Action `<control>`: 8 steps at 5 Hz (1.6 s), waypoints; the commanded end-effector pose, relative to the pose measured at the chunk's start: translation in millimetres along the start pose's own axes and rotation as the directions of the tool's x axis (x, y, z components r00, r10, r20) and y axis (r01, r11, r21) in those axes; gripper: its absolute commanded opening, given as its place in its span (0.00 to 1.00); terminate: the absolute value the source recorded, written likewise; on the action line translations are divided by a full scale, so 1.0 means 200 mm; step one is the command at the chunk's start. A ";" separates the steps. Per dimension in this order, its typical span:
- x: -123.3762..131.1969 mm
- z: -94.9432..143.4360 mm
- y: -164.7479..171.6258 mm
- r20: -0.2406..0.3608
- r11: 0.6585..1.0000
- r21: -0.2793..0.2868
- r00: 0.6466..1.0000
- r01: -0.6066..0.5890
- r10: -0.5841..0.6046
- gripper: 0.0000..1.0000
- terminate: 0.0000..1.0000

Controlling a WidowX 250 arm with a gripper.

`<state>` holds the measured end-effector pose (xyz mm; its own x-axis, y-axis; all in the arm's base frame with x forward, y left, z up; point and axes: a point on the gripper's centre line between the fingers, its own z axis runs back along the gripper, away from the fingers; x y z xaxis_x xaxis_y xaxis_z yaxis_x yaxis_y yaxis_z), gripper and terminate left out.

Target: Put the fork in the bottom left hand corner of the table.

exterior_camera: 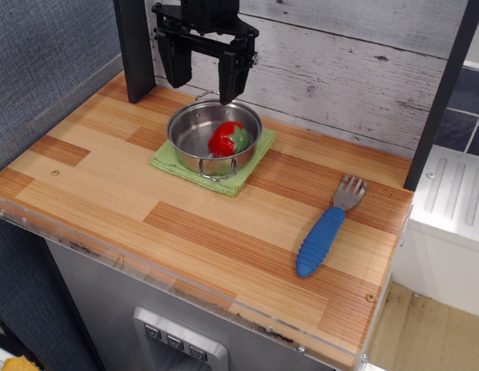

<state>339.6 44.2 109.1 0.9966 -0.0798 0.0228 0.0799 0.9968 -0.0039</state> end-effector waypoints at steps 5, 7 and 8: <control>-0.01 -0.32 -0.70 0.013 0.994 0.005 0.994 0.106 -0.106 1.00 0.00; -0.07 -0.51 -0.75 -0.073 0.995 0.000 0.993 0.098 -0.098 1.00 0.00; -0.10 -0.56 -0.77 -0.099 0.991 0.016 0.987 0.132 -0.130 0.00 0.00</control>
<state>317.1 -107.7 1.9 0.9760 -0.2068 -0.0679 0.2081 0.9780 0.0133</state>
